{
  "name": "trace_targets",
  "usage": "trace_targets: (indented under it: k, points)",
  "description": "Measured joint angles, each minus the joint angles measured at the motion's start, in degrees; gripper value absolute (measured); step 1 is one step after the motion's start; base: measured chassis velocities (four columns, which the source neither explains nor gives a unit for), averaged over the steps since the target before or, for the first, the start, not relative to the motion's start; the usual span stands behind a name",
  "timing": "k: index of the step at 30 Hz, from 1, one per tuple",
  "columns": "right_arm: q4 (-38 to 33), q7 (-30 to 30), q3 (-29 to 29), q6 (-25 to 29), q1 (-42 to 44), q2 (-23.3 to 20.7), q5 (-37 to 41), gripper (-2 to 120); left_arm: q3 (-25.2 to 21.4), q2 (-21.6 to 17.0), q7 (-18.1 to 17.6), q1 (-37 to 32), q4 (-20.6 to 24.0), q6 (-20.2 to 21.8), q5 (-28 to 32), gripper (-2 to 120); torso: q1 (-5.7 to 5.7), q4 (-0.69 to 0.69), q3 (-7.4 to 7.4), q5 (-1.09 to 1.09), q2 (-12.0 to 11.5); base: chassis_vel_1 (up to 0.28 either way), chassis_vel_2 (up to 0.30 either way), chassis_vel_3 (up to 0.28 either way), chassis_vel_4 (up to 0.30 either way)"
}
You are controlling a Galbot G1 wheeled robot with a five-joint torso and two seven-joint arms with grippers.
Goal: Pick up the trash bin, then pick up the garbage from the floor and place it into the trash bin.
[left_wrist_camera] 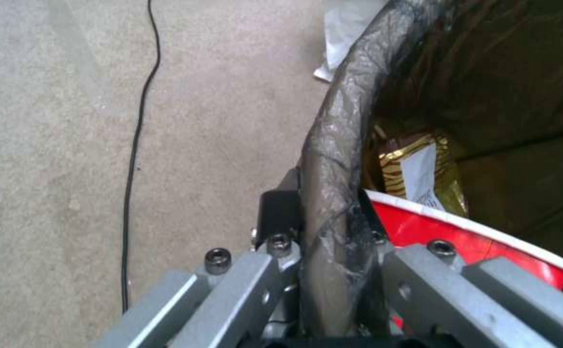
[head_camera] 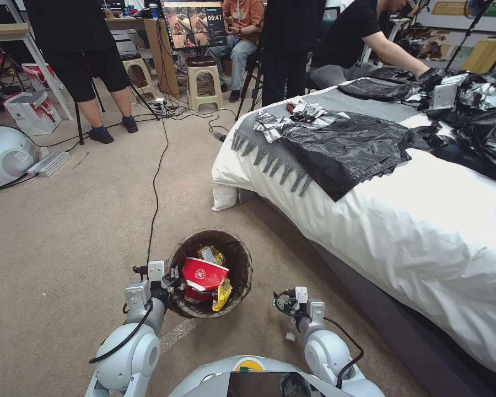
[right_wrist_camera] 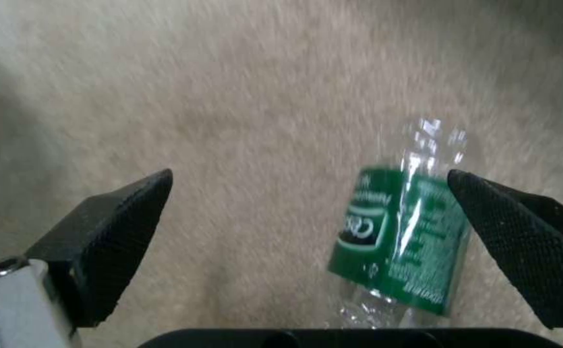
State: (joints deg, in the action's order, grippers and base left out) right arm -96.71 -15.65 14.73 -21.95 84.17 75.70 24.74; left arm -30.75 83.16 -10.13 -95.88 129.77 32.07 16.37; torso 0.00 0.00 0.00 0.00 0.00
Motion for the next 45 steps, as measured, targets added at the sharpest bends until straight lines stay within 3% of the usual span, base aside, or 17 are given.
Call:
trace_targets:
  k: [13, 32, 45]
  points:
    - [7.37, -0.85, -0.30, 1.07, -3.80, 0.89, -1.56, 100, -0.04, 0.15, 0.04, -0.23, 0.07, -0.06, -0.36, 3, 0.00, 0.00, -0.01, -0.02, 0.00, 0.000, 0.000, 0.000, 0.000]
    - [7.88, -0.62, 0.90, 4.09, -2.95, 0.92, -4.16, 98, -0.13, 0.02, 0.09, 0.47, -0.90, -0.08, -0.20, 3, 0.00, 0.00, 0.00, 0.00, 0.00, 0.000, 0.000, 0.000, 0.000]
    - [9.52, -0.18, 0.66, 5.07, -3.96, 0.70, -5.23, 52, -0.21, 0.01, 0.09, 0.49, -0.90, -0.08, -0.17, 3, 0.00, 0.00, 0.00, 0.00, 0.00, 0.000, 0.000, 0.000, 0.000]
